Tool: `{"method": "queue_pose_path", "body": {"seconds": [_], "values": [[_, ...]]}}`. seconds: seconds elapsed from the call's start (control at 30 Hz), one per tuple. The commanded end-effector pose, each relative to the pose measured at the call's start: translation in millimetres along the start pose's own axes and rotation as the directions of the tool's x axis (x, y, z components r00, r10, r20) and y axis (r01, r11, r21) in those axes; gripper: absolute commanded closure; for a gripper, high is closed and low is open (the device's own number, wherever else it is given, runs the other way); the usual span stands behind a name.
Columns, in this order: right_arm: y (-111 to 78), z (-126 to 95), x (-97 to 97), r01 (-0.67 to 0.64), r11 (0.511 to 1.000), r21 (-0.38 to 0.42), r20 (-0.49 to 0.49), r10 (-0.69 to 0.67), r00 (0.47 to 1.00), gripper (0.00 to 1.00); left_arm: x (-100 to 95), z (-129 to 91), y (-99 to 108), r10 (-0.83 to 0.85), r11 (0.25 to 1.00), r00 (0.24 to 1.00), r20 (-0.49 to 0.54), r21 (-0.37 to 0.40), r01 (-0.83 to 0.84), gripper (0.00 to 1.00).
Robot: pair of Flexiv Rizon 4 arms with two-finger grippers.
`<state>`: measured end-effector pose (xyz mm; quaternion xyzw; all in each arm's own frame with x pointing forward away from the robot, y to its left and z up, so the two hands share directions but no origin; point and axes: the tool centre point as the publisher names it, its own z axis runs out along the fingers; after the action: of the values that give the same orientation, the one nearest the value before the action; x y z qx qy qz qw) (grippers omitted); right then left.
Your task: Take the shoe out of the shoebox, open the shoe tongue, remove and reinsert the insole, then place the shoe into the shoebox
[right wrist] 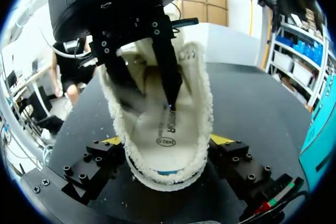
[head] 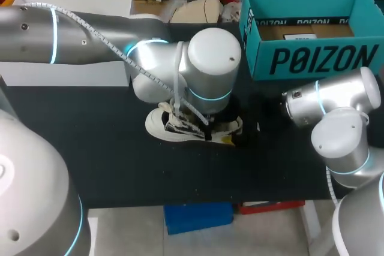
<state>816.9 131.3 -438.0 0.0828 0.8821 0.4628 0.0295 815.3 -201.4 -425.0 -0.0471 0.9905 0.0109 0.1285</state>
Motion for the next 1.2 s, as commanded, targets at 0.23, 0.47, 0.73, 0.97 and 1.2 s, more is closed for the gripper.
{"method": "queue_pose_path", "body": {"seconds": [0.23, 0.47, 0.73, 0.97, 1.2], "values": [[-1.9, 1.7, -0.7, -0.002, 1.000, 0.001, 0.000, 0.002, 1.000, 1.00, -5.9, 68.4, 6.3, 0.007, 1.000, 0.970, 0.241, -0.015, -0.003, 0.64], [-1.9, 1.7, -0.7, -0.002, 1.000, 0.001, 0.000, 0.002, 1.000, 1.00, -18.0, 71.6, 8.5, -0.032, 0.999, 0.970, 0.240, -0.006, 0.034, 0.61], [-1.9, 1.7, -0.7, -0.002, 1.000, 0.001, 0.000, 0.002, 1.000, 1.00, -28.3, 76.5, 11.2, -0.055, 0.998, 0.982, 0.183, 0.006, 0.055, 0.62], [-1.9, 1.7, -0.7, -0.002, 1.000, 0.001, 0.000, 0.002, 1.000, 1.00, -34.1, 73.9, 10.4, -0.073, 0.997, 0.991, 0.110, 0.027, 0.071, 0.74], [-1.9, 1.7, -0.7, -0.002, 1.000, 0.001, 0.000, 0.002, 1.000, 1.00, -36.5, 75.6, 10.1, -0.036, 0.999, 0.993, 0.116, 0.025, 0.033, 0.76]]}}
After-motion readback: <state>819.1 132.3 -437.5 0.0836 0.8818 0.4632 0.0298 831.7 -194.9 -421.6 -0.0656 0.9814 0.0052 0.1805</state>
